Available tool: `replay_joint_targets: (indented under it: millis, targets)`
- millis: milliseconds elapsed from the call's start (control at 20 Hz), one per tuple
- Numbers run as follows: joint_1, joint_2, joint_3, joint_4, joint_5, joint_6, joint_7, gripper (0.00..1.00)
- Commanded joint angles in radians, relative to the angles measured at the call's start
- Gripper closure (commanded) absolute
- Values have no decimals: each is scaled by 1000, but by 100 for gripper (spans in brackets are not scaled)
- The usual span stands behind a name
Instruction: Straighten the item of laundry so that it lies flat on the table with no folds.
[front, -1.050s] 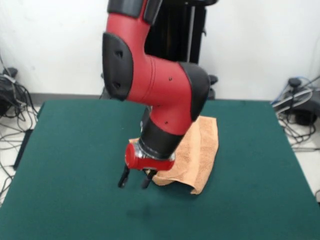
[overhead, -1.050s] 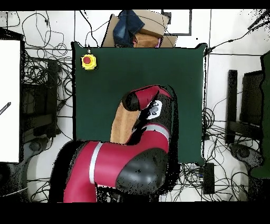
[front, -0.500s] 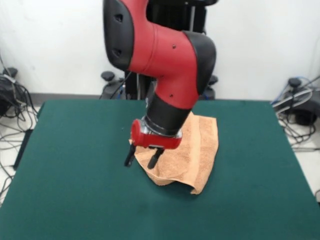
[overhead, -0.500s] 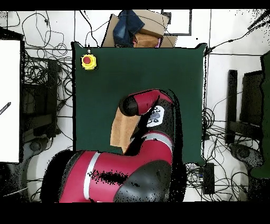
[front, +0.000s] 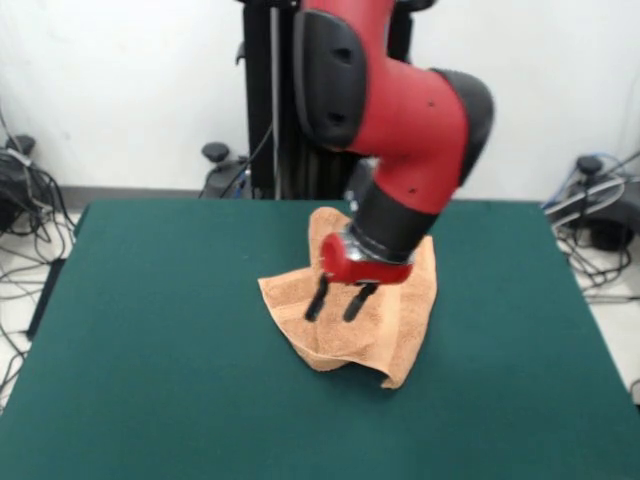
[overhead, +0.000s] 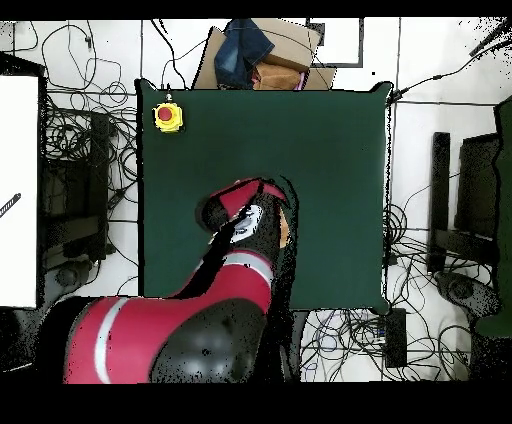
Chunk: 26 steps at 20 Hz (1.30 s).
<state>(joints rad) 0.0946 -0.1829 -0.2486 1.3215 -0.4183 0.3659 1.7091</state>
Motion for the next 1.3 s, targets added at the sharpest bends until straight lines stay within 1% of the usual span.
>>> replay_joint_targets:
  millis: [50,300,500,650,800,900,1050,1150,1300]
  targets:
    - [113,84,-44,18,51,-49,314,0]
    - [155,167,-105,-67,82,-135,357,0]
    - [161,199,-135,-89,113,-203,348,0]
    - [168,247,-173,-118,146,-269,347,0]
    - [156,290,-190,-144,184,-313,319,0]
    - [133,316,-176,-170,204,-331,283,0]
    - [125,348,-181,-200,241,-319,258,0]
    - [130,353,-188,-198,261,-318,251,0]
    - [119,326,-165,-175,259,-302,218,0]
